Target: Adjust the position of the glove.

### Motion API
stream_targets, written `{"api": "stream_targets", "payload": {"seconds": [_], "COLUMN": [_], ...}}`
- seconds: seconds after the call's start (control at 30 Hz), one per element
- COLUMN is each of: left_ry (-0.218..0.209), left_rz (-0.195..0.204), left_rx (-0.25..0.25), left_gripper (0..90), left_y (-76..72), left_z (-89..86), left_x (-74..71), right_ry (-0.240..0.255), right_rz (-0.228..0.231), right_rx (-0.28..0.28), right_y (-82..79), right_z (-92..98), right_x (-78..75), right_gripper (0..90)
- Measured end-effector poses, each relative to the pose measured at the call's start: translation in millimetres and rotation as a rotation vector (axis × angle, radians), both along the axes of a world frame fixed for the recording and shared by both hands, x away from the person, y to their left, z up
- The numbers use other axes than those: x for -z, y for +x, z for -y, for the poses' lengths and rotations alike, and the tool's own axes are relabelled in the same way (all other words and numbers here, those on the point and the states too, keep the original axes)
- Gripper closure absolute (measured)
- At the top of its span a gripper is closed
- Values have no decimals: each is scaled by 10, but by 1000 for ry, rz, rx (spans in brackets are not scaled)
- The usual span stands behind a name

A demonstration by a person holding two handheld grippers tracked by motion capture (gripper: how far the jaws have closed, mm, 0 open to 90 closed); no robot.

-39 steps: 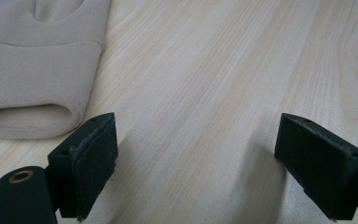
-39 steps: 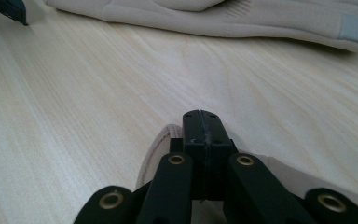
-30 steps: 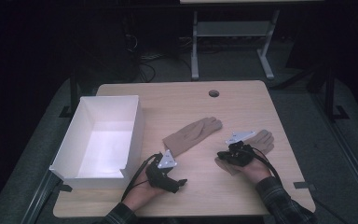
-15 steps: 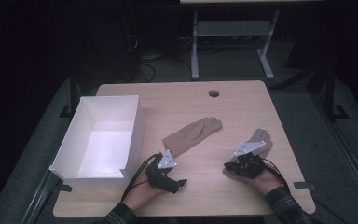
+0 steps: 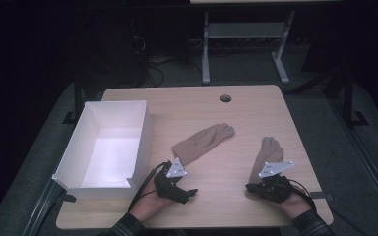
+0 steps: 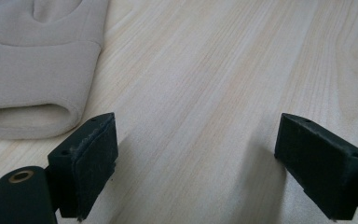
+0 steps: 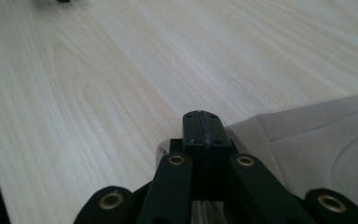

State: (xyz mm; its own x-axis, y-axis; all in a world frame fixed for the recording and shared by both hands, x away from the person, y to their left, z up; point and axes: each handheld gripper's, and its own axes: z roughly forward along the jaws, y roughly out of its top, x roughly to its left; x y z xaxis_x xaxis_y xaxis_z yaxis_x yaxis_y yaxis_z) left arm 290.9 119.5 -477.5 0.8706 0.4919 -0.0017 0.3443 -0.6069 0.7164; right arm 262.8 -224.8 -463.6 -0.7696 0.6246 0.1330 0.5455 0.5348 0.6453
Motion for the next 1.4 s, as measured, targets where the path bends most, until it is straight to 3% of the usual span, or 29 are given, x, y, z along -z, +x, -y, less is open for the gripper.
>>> {"api": "stream_targets", "payload": {"seconds": [0.17,0.33,0.4,0.57,0.6,0.7,1.0,1.2,1.4], "left_ry": [0,-1,-15,-7,-5,-8,-8,-7,-8], "left_rz": [-1,0,-3,1,5,0,-1,-2,-1], "left_rx": [0,4,-7,0,3,0,0,1,1], "left_gripper": [125,126,125,125,125,125,125,126,125], "left_y": [-3,-1,-6,-1,3,-1,0,1,2], "left_z": [-1,3,18,13,12,14,16,18,18], "left_x": [-1,0,7,4,3,4,4,3,4], "right_ry": [1,35,46,61,70,58,22,20,-35], "right_rz": [9,39,58,94,102,113,122,106,76], "right_rx": [-3,41,93,152,191,234,288,318,319], "right_y": [16,86,169,313,381,482,690,804,860], "right_z": [-1,92,195,332,376,424,462,506,469], "right_x": [-29,-116,-162,-206,-228,-236,-165,-88,32], "right_gripper": [898,898,898,898,898,898,898,898,899]}}
